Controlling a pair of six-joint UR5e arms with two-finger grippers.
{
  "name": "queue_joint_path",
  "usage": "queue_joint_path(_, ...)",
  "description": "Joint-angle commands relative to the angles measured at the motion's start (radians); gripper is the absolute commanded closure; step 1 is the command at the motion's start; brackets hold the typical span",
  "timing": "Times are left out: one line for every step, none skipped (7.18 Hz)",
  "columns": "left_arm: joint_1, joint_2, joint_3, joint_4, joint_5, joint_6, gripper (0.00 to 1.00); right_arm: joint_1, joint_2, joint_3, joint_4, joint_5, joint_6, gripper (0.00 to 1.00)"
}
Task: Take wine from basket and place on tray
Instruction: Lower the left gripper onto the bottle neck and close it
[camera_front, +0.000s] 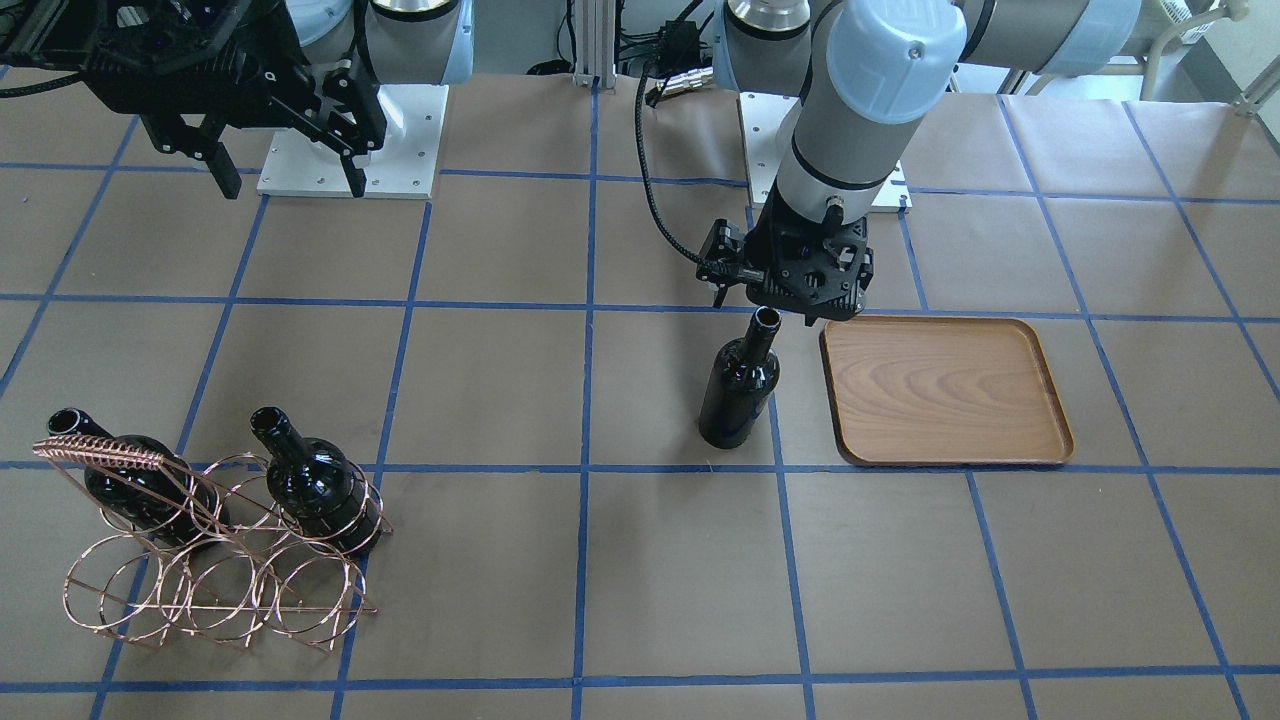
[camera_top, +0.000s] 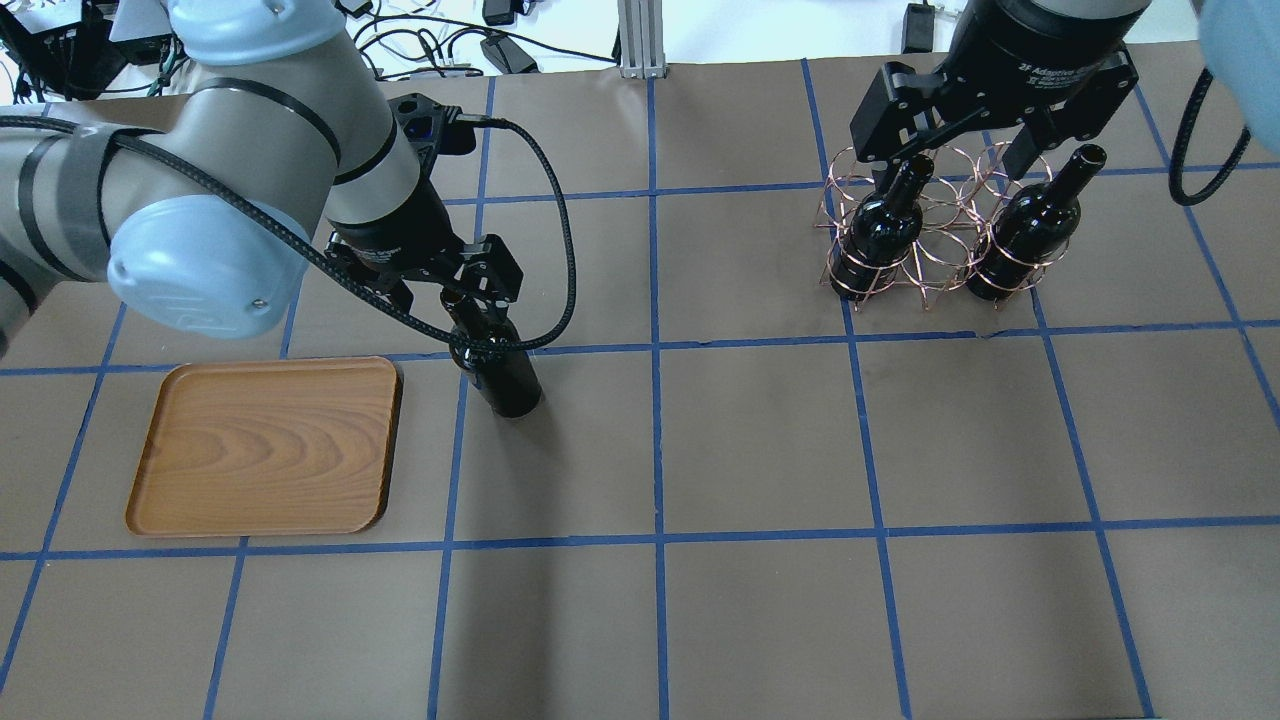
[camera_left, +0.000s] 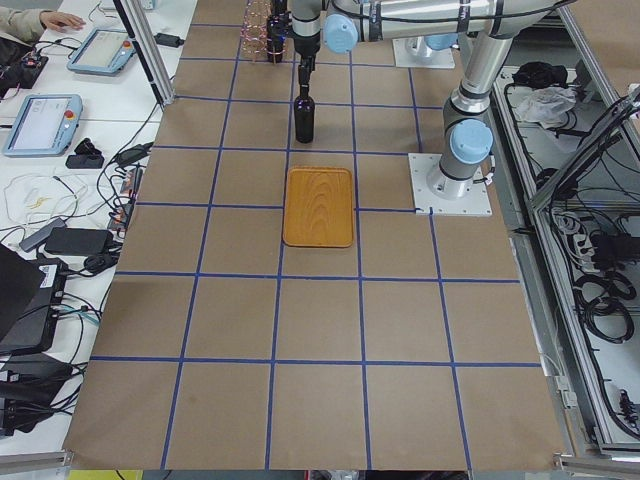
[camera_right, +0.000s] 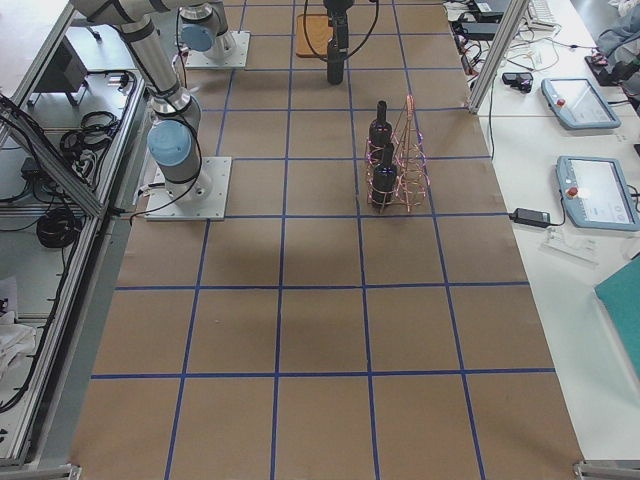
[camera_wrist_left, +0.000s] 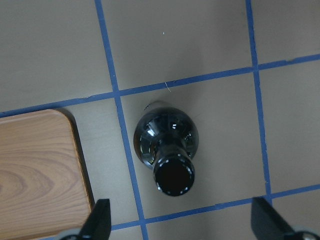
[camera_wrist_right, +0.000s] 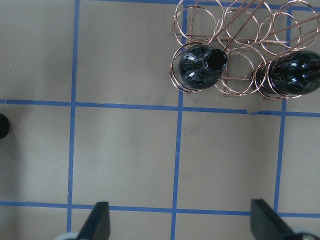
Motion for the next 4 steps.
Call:
queue_joint_path(0.001,-0.039,-0.013,0.010,0.000,0.001,0.15,-0.001,-0.001,0.000,0.002,-0.013,-0.001,0.00)
queue_joint_path(0.000,-0.053,-0.011,0.018,0.003,0.001,0.16,-0.001,-0.003,0.000,0.002,-0.013,0.005,0.00)
queue_joint_path(0.000,-0.058,-0.011,0.018,0.003,0.002,0.16,-0.001,-0.003,0.000,0.001,-0.011,0.011,0.00)
queue_joint_path(0.000,-0.060,-0.010,0.020,0.003,0.004,0.17,0.000,-0.003,0.000,0.002,-0.013,0.036,0.00)
